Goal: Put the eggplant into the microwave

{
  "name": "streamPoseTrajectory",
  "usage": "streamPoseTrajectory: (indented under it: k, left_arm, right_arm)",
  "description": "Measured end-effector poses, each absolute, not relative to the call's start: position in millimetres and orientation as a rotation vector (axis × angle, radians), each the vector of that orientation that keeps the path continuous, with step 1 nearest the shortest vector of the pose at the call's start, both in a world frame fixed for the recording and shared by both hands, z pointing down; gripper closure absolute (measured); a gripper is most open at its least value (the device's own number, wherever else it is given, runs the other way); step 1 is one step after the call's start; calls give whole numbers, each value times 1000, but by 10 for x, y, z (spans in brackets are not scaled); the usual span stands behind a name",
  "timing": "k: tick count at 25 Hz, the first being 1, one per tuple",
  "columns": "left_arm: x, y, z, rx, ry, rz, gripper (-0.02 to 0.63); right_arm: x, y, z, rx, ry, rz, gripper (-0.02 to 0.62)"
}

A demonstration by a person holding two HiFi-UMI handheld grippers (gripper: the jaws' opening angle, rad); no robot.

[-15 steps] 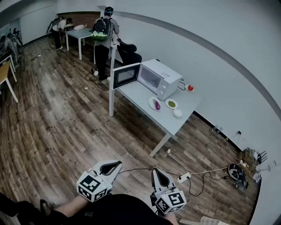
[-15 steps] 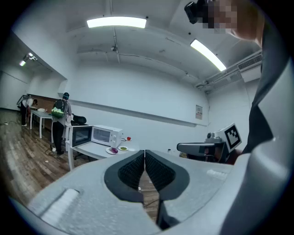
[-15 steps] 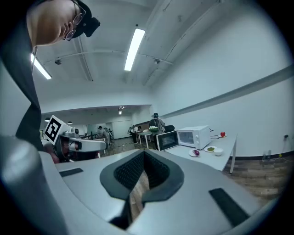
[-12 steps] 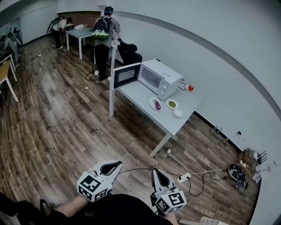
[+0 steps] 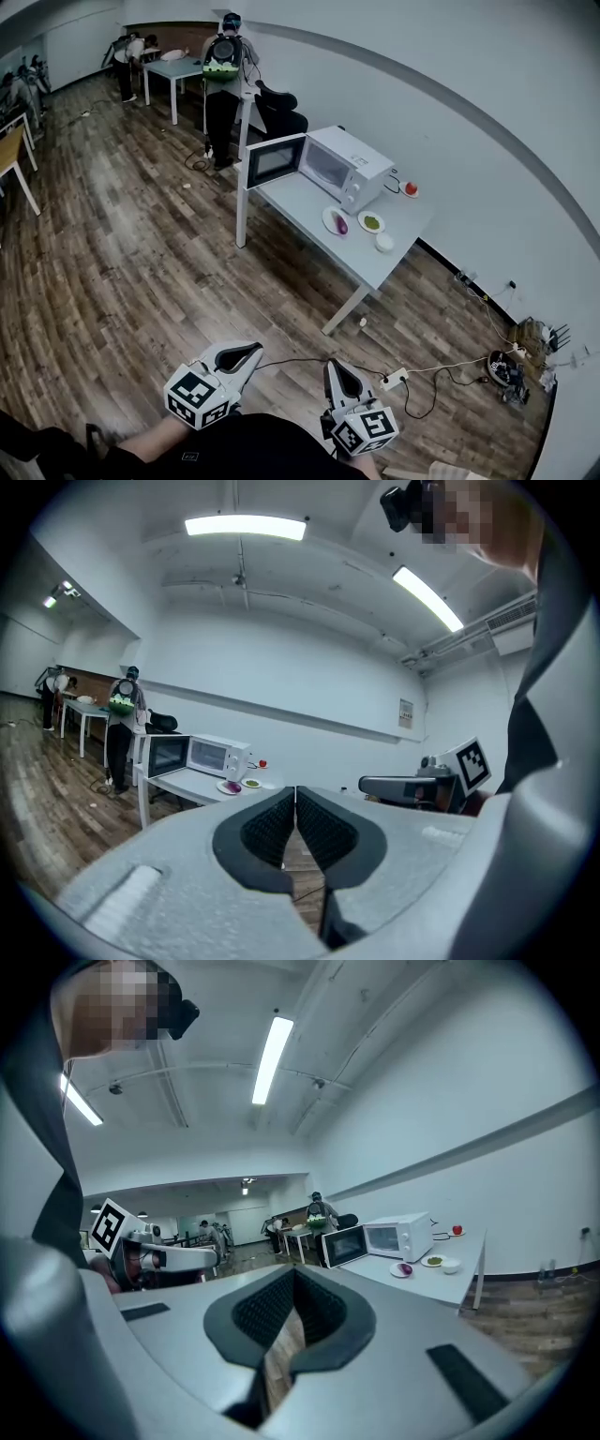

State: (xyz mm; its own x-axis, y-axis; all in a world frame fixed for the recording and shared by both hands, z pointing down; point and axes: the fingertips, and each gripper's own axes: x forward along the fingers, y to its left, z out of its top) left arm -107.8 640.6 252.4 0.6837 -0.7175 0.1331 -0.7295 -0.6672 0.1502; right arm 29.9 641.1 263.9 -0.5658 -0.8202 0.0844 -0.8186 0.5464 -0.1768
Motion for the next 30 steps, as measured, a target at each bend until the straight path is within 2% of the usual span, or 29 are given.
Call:
streamPoseTrajectory:
  k: [19,30]
  left_arm:
    - [-1661,6201,2667,2722,-1108,118,591]
    - [-1610,5419,2643,2728,-1169,112,591]
  right_arm:
    - [-228,6182,2788,-1507,2695,-382,580]
    - [-131,5348,2871,-1516,2688,-404,580]
